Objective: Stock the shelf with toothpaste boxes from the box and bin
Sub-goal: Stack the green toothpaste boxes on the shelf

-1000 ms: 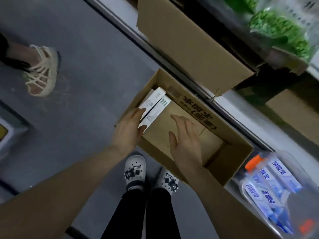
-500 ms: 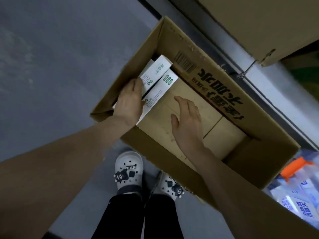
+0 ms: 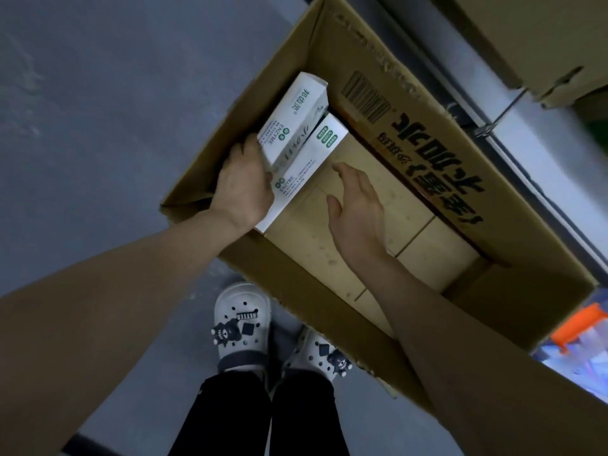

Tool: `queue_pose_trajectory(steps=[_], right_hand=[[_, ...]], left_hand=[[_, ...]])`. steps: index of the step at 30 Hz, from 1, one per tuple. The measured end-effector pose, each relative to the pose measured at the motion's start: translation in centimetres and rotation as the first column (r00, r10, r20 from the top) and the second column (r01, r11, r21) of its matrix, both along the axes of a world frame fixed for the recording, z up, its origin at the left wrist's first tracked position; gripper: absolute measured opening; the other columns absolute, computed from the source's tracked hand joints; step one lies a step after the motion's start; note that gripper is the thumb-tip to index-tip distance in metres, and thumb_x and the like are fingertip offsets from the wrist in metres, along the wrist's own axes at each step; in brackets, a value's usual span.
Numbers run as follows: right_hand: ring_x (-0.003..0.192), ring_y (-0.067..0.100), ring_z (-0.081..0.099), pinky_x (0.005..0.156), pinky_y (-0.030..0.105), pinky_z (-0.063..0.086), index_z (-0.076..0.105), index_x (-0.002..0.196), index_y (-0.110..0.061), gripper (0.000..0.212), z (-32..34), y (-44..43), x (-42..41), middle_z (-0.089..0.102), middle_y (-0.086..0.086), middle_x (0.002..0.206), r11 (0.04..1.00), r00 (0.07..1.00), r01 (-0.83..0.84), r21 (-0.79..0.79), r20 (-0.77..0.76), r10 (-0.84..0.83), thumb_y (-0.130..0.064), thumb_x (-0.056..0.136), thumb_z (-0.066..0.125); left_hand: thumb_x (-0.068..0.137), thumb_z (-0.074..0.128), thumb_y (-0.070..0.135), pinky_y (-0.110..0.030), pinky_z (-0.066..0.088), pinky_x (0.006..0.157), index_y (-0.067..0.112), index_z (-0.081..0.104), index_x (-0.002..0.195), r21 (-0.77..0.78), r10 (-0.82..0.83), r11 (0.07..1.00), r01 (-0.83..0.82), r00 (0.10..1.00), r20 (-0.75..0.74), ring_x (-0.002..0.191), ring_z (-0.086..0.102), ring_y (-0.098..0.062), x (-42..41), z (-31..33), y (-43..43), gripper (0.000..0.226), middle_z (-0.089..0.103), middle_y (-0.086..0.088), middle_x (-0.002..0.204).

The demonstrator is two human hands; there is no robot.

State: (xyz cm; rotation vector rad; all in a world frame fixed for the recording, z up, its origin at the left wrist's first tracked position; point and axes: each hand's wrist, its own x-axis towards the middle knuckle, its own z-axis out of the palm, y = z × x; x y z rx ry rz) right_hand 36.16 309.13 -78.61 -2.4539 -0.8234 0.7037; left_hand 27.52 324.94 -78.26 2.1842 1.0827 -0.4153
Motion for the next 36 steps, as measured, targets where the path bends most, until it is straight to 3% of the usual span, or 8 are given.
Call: queue_pose_trajectory(steps=[6,11,14,19,23,27,31,36], right_hand=[[0.128,0.035,0.050,0.104,0.046,0.047,0.053,0.136,-0.003,0.063,-3.3,1.1,0.6,0.056,0.018,0.136,0.958,0.954,-0.284,-0.033,0.095,0.286,0.018,0.077,0.060],[0.146,0.038,0.023,0.116,0.049,0.027,0.045,0.144,-0.006,0.065,-5.2,3.2,1.4,0.039,0.013,0.153,0.859,0.842,-0.500,-0.111,0.170,0.512,-0.005,0.082,0.026],[0.140,0.040,0.035,0.115,0.049,0.027,0.058,0.131,-0.008,0.043,-7.3,3.8,1.5,0.052,0.015,0.141,0.840,0.784,-0.527,-0.129,0.307,0.539,-0.009,0.090,0.048],[0.112,0.038,0.058,0.104,0.046,0.038,0.067,0.104,-0.008,0.040,-7.8,2.1,1.8,0.063,0.017,0.109,0.836,0.736,-0.503,-0.218,0.399,0.547,-0.011,0.067,0.081],[0.083,0.035,0.062,0.076,0.038,0.047,0.067,0.092,-0.006,0.045,-5.0,-1.3,1.1,0.063,0.016,0.090,0.900,0.877,-0.340,-0.274,0.252,0.408,-0.017,0.056,0.092],[0.099,0.030,0.061,0.089,0.039,0.044,0.048,0.113,-0.015,0.045,0.0,-4.4,1.9,0.064,0.009,0.114,0.887,0.984,-0.113,-0.448,-0.175,0.037,-0.046,0.087,0.067],[0.087,0.019,0.064,0.070,0.030,0.052,0.047,0.113,-0.014,0.045,5.1,-6.5,3.4,0.062,0.004,0.109,0.863,0.744,0.225,-0.453,-0.492,-0.453,-0.046,0.088,0.066],[0.081,0.013,0.070,0.064,0.027,0.054,0.052,0.115,-0.017,0.043,11.8,-7.5,4.2,0.068,0.000,0.105,0.841,0.599,0.390,-0.375,-0.590,-0.541,-0.043,0.087,0.069]], left_hand=[[0.090,0.059,0.005,-0.041,0.044,0.092,0.005,0.032,0.142,0.054,-0.028,0.998,0.026,0.999,0.035,0.112,0.052,-0.036,-1.0,0.9,-0.2,0.058,0.047,-0.020,0.127],[0.087,0.062,0.003,-0.040,0.044,0.094,0.004,0.031,0.144,0.149,-0.019,0.989,0.008,0.997,0.074,0.112,0.052,-0.035,-1.6,0.3,-0.9,0.065,0.048,-0.020,0.127],[0.087,0.063,0.002,-0.039,0.044,0.095,0.005,0.029,0.144,0.183,-0.026,0.983,0.014,0.998,0.063,0.113,0.052,-0.034,-1.6,-0.2,-1.1,0.067,0.047,-0.020,0.128],[0.084,0.065,0.001,-0.041,0.044,0.098,0.005,0.028,0.145,0.191,-0.052,0.980,0.046,0.998,0.027,0.118,0.050,-0.035,-1.6,-0.4,-1.0,0.071,0.044,-0.020,0.131],[0.082,0.068,0.002,-0.045,0.044,0.102,0.005,0.029,0.144,0.124,-0.030,0.992,0.030,1.000,-0.004,0.123,0.047,-0.036,-1.2,0.6,-0.9,0.073,0.042,-0.020,0.135],[0.087,0.063,0.003,-0.045,0.045,0.100,0.006,0.032,0.141,0.073,0.021,0.997,-0.020,1.000,-0.007,0.123,0.046,-0.037,-0.6,2.6,-1.1,0.063,0.042,-0.020,0.135],[0.090,0.062,0.009,-0.038,0.047,0.096,0.006,0.035,0.138,-0.070,0.111,0.991,-0.116,0.991,-0.068,0.125,0.046,-0.030,0.5,6.1,-1.7,0.055,0.042,-0.016,0.136],[0.091,0.062,0.016,-0.043,0.051,0.091,0.001,0.041,0.127,-0.212,0.140,0.963,-0.169,0.980,-0.144,0.117,0.054,-0.031,1.7,12.2,-2.6,0.044,0.051,-0.019,0.133]])
